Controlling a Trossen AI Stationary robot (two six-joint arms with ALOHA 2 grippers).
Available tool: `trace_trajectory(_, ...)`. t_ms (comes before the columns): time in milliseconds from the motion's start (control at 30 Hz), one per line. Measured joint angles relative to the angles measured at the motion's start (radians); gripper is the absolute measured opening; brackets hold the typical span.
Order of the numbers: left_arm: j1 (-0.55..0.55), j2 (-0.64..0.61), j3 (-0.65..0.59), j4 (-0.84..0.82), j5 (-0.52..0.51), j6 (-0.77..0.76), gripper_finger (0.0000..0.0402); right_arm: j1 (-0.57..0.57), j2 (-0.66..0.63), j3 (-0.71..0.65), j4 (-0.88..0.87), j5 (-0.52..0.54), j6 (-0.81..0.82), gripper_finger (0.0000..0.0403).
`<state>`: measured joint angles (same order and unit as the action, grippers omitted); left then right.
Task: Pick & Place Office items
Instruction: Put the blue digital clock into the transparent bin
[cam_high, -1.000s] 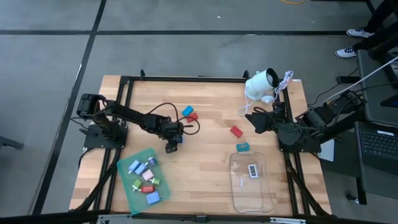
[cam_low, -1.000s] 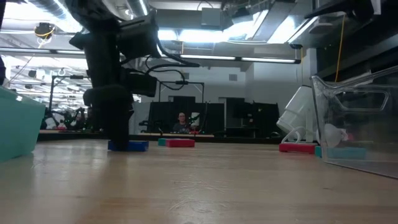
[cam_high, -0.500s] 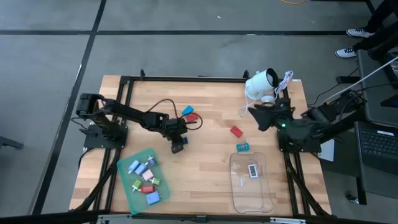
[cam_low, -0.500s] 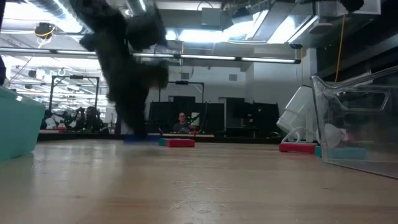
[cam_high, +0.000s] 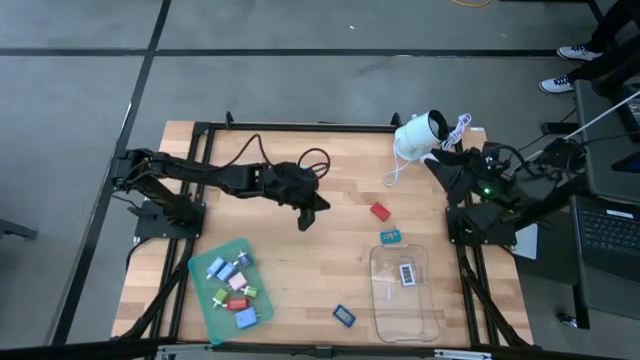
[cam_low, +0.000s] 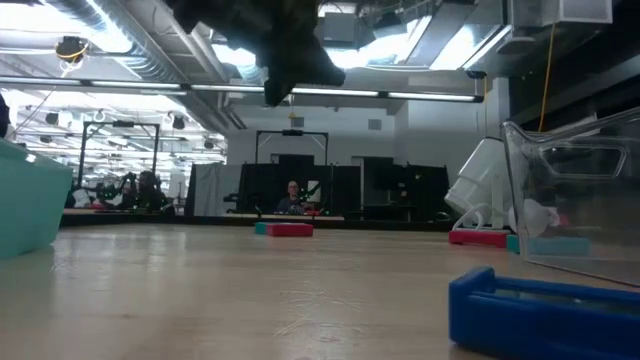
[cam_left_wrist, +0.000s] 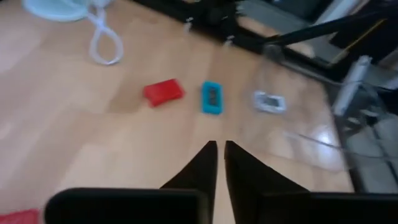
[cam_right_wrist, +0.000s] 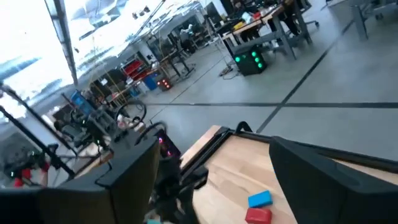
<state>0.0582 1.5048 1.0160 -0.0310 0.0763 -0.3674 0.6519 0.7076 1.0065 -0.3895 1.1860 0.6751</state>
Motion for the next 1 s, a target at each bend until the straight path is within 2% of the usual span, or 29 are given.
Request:
trace_trajectory(133,0.015,0.000,0.024,-0.097,0.018,0.107,0.0074,0.003,-0.004,0.000,-0.002,0.000,-0.014,0.0307)
trace_trajectory(267,-0.016,0.001,0.033,-0.126,0.100,0.218,0.0139,0.003,-0.004,0.000,-0.005,-0.025,-0.015,0.0307)
trace_trajectory(433,-0.094,0.049,0.035,-0.115,0.197,0.284,0.0217,0.003,-0.004,0.000,-0.007,-0.025,-0.013,0.0307)
trace_trajectory(533,-0.179,0.098,0.035,-0.108,0.196,0.304,0.0248,0.003,-0.004,0.000,-0.007,-0.036,-0.010,0.0307)
trace_trajectory(633,-0.268,0.164,0.061,-0.112,0.128,0.319,0.0263,0.003,-0.004,0.000,-0.007,-0.090,0.002,0.0307)
trace_trajectory(767,-0.329,0.261,0.160,-0.104,0.103,0.326,0.0266,0.003,-0.001,0.000,-0.007,-0.132,0.031,0.0307)
trace_trajectory(1000,-0.372,0.427,0.346,-0.145,0.200,0.534,0.0263,0.003,0.026,-0.001,-0.002,-0.158,0.051,0.0307)
